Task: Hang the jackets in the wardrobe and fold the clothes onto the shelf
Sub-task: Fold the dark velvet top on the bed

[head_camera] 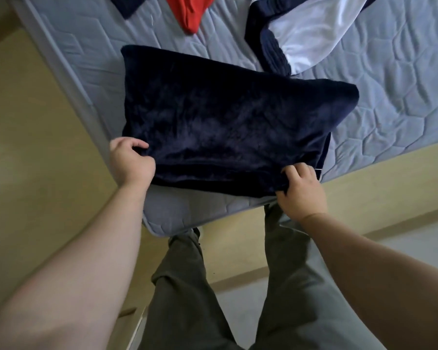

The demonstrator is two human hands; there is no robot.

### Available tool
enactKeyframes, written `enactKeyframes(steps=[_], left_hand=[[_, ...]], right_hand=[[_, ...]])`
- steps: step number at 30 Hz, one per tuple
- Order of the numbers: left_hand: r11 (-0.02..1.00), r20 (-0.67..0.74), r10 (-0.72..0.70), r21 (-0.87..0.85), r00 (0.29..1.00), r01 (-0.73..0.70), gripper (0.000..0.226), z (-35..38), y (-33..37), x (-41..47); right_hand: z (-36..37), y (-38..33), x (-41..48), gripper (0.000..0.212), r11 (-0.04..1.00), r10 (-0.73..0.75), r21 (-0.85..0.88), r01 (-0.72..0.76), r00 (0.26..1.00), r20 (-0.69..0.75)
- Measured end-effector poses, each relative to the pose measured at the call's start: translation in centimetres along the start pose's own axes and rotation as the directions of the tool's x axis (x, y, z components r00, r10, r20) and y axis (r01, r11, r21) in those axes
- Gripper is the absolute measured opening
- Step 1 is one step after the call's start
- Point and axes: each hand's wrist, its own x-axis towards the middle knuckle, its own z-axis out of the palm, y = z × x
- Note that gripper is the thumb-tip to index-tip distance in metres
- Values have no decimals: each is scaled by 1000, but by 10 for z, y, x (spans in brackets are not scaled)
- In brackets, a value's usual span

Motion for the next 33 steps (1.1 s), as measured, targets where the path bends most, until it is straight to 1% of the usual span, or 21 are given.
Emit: enactKeyframes(steps=[2, 4, 6, 7, 8, 9, 10, 12, 13, 14, 15, 16, 17, 18, 19, 21, 23, 24, 26, 29, 33], left_hand=[[990, 102, 49, 127, 994, -62, 32, 9, -8, -8], [932, 277, 12, 346, 961, -111, 34, 17, -9, -12], [834, 363, -66, 531, 929, -148, 38, 19, 0, -7], [805, 350, -83, 575, 933, -144, 37, 19, 9, -5], [795, 311, -77, 592, 947, -130, 36, 19, 21, -3], [810, 248, -39, 575, 968, -115, 36, 19, 33, -2], [842, 171, 27, 527, 985, -115, 37, 18, 45, -1], [883, 45, 226, 413, 973, -224, 45, 15, 67, 0], [866, 22, 335, 387, 942, -317, 49, 14, 76, 3], [828, 25, 437, 379, 899, -413, 52, 15, 85, 6], [778, 48, 522, 383, 851, -499, 56, 19, 94, 10], [722, 90, 588, 389, 804, -572, 60, 23, 103, 12], [663, 150, 636, 397, 757, -635, 65, 29, 110, 12], [597, 219, 672, 405, 707, -693, 71, 37, 115, 9], [525, 286, 698, 419, 657, -741, 76, 45, 118, 4], [370, 392, 718, 485, 575, -792, 86, 64, 119, -10], [230, 463, 711, 559, 530, -796, 92, 83, 117, -21], [181, 480, 704, 591, 523, -786, 95, 91, 116, -22], [136, 494, 681, 640, 541, -756, 103, 102, 118, -19], [80, 532, 628, 682, 568, -727, 111, 114, 127, -10], [57, 549, 586, 706, 596, -706, 104, 124, 136, -6]], right_hand=[[9, 1, 2, 48, 983, -2, -182, 30, 988, 154], [15, 0, 3, 54, 945, 40, -320, 72, 944, 329], [16, -1, 5, 51, 951, 85, -307, 37, 924, 373], [13, -2, 6, 46, 970, 99, -241, -18, 939, 328], [9, -3, 8, 41, 986, 118, -139, -87, 966, 228], [3, -4, 11, 35, 987, 163, -8, -163, 983, 89], [-5, -5, 16, 31, 960, 246, 146, -237, 968, -46], [-21, -3, 31, 34, 833, 464, 426, -353, 865, -191], [-28, 0, 40, 42, 738, 580, 533, -414, 793, -188], [-34, 5, 51, 53, 618, 685, 621, -482, 718, -124], [-39, 10, 61, 67, 468, 758, 693, -548, 652, 3], [-42, 15, 70, 81, 309, 772, 749, -586, 615, 163], [-45, 20, 78, 89, 177, 728, 782, -598, 614, 305], [-48, 25, 85, 89, 109, 658, 788, -606, 638, 399], [-50, 31, 91, 82, 99, 598, 784, -613, 667, 445], [-53, 43, 101, 66, 137, 525, 776, -615, 710, 470], [-54, 56, 104, 54, 172, 460, 778, -604, 748, 478], [-54, 61, 105, 51, 185, 422, 778, -600, 763, 489], [-51, 70, 105, 51, 194, 354, 781, -594, 784, 509], [-48, 76, 106, 51, 212, 323, 807, -551, 819, 474], [-56, 72, 110, 46, 202, 321, 846, -494, 849, 419]])
